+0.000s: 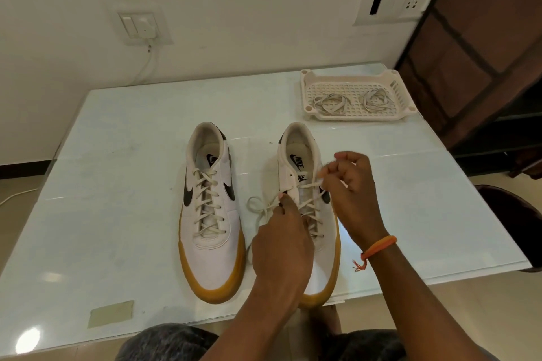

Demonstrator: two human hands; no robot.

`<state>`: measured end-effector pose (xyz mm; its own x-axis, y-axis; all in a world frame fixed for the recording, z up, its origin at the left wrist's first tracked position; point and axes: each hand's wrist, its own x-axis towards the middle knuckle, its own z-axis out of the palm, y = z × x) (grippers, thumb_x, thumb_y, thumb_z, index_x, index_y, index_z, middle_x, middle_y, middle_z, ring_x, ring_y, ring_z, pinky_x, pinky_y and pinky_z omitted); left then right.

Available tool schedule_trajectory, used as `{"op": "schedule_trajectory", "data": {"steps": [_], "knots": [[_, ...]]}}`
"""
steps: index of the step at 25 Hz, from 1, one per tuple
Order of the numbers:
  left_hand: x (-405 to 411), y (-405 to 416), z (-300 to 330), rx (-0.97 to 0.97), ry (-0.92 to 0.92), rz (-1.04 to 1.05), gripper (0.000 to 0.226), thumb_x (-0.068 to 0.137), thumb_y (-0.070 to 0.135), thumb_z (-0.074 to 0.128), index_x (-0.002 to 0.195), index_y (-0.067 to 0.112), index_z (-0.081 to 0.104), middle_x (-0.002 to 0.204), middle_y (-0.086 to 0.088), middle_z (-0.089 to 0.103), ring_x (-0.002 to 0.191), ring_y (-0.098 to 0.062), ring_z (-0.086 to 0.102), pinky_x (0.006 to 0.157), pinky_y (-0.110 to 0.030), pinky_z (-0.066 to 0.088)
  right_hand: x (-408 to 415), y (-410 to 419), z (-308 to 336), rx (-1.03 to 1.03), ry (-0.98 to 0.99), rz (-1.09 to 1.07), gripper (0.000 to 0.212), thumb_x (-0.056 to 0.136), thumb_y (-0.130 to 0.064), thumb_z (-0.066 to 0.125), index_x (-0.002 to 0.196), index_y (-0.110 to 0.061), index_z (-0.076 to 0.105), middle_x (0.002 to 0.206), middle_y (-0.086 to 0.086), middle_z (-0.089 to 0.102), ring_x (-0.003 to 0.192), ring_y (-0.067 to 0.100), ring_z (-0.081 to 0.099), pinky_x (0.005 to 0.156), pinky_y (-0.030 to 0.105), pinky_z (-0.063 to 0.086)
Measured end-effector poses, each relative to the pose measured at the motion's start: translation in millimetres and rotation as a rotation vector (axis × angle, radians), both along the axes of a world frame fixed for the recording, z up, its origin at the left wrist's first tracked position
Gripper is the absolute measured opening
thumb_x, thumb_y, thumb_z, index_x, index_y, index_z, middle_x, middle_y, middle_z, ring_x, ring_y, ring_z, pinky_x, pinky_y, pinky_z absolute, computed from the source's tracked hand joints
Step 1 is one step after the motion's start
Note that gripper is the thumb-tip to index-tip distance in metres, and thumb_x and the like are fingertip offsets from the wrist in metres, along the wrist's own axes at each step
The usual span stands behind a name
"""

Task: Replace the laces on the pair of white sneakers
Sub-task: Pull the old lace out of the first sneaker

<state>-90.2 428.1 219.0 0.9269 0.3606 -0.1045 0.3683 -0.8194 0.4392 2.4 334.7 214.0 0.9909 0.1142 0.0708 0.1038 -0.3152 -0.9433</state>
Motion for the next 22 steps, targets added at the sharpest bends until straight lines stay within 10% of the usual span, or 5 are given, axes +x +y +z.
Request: {"op": "schedule_trajectory", "data": {"steps": [2,6,16,19,22], "knots": [[3,1,-2,-0.006,0.018,-0.005,0.058,0.1,0.033,0.049,0.151,0.021,0.024,0.135,0.002,0.059,0.111,-0.016,0.065,0.092,-0.03,0.055,-1,2,-4,-0.204,-0.164,0.123,0.015,0.084,-0.023,0.067,0.098,-0.018,0.071,0.136,-0.004,0.036,0.106,-0.011,0.05,0.083,0.011,0.048],[6,-2,-2,0.053,0.057,-0.016,0.057,0.102,0.026,0.046,0.153,0.017,0.021,0.135,-0.001,0.058,0.111,-0.017,0.064,0.092,-0.029,0.053,-1,8,-19,-0.421,-0.212,0.234,0.012,0.091,-0.028,0.065,0.096,-0.02,0.072,0.146,-0.002,0.033,0.129,0.019,0.047,0.096,0.029,0.047],[8,-5,0,0.089,0.139,-0.042,0.063,0.103,0.023,0.045,0.155,0.013,0.01,0.147,-0.005,0.048,0.119,-0.022,0.061,0.097,-0.034,0.05,0,5,-13,-0.595,-0.232,0.339,0.01,0.097,-0.024,0.056,0.096,-0.018,0.064,0.15,-0.003,0.02,0.134,0.023,0.042,0.095,0.019,0.041],[8,-4,-1,0.077,0.139,-0.044,0.065,0.102,0.023,0.047,0.155,0.013,0.01,0.144,-0.006,0.05,0.116,-0.022,0.063,0.095,-0.033,0.051,1,6,-6,-0.359,-0.154,0.195,0.008,0.095,-0.021,0.059,0.089,-0.018,0.064,0.138,-0.001,0.036,0.11,0.004,0.056,0.083,0.002,0.039],[7,-3,-2,0.055,0.152,-0.054,0.069,0.101,0.025,0.05,0.155,0.015,0.008,0.142,-0.005,0.052,0.114,-0.021,0.064,0.093,-0.033,0.053,5,5,7,0.299,0.144,-0.205,0.008,0.091,-0.014,0.055,0.092,-0.015,0.063,0.109,0.012,0.062,0.09,0.021,0.069,0.083,0.029,0.057]]}}
